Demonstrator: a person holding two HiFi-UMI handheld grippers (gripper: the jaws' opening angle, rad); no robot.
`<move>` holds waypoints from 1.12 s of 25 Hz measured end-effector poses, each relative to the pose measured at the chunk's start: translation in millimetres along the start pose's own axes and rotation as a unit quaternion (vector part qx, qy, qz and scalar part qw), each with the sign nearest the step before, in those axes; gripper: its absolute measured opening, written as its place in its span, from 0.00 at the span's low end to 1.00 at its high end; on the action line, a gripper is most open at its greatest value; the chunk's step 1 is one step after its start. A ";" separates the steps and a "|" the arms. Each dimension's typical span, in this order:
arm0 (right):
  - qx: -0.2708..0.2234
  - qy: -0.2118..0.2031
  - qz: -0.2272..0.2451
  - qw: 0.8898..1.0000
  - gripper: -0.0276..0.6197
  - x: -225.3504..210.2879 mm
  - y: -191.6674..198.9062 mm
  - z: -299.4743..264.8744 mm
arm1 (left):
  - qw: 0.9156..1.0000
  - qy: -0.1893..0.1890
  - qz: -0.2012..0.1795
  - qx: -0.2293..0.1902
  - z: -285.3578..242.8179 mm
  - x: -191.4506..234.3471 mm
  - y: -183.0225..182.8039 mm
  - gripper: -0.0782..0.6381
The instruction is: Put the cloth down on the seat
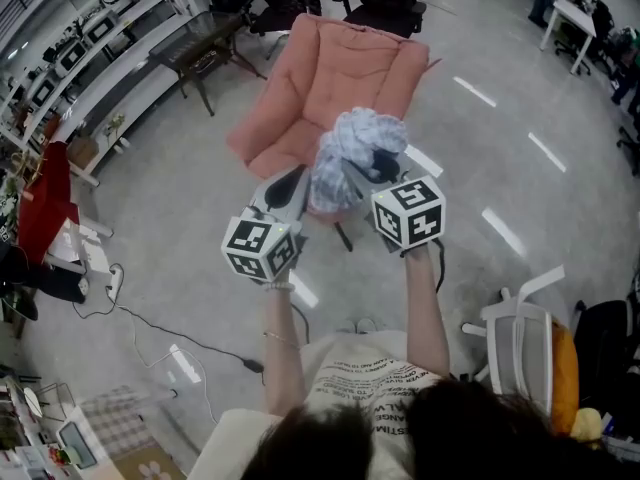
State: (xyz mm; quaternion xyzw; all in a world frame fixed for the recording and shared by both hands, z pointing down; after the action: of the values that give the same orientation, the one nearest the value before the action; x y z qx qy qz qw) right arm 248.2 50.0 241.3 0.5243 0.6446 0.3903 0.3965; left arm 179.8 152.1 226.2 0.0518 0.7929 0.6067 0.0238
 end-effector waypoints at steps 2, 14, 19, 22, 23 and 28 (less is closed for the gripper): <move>0.005 0.000 0.002 1.000 0.30 -5.6 3.3 -2.2 | 1.000 -0.002 0.009 0.003 -4.8 -1.1 7.2 0.11; 0.023 -0.017 -0.016 0.999 0.30 -16.4 -0.9 -48.5 | 0.999 -0.006 0.035 0.026 -31.2 39.5 17.3 0.11; 0.036 -0.010 -0.020 0.999 0.30 -24.0 -4.4 -91.3 | 0.999 0.003 0.040 0.029 -49.7 78.2 19.3 0.11; 0.041 -0.007 -0.028 0.999 0.30 -26.6 -9.4 -115.2 | 0.998 0.013 0.039 0.037 -61.6 100.6 19.4 0.11; 0.042 -0.005 -0.031 0.999 0.30 -26.6 -11.7 -124.0 | 0.998 0.017 0.039 0.040 -64.8 109.9 19.2 0.11; 0.052 0.005 -0.045 0.998 0.30 -27.1 -18.9 -163.8 | 0.997 0.031 0.047 0.051 -77.6 152.9 23.4 0.11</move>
State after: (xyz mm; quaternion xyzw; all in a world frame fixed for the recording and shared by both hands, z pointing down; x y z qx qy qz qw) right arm 94.2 6.3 289.1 0.5130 0.6890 0.3407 0.3821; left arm 21.4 100.7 273.0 0.0714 0.8200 0.5670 -0.0318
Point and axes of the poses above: the fingertips, and each gripper's own axes: z backward along the fingers, x to its left, y out of its underside, the point moved 3 cm from there along z, backward along the fingers, and after that the axes turned 13 degrees about x, right-handed, at the moved point
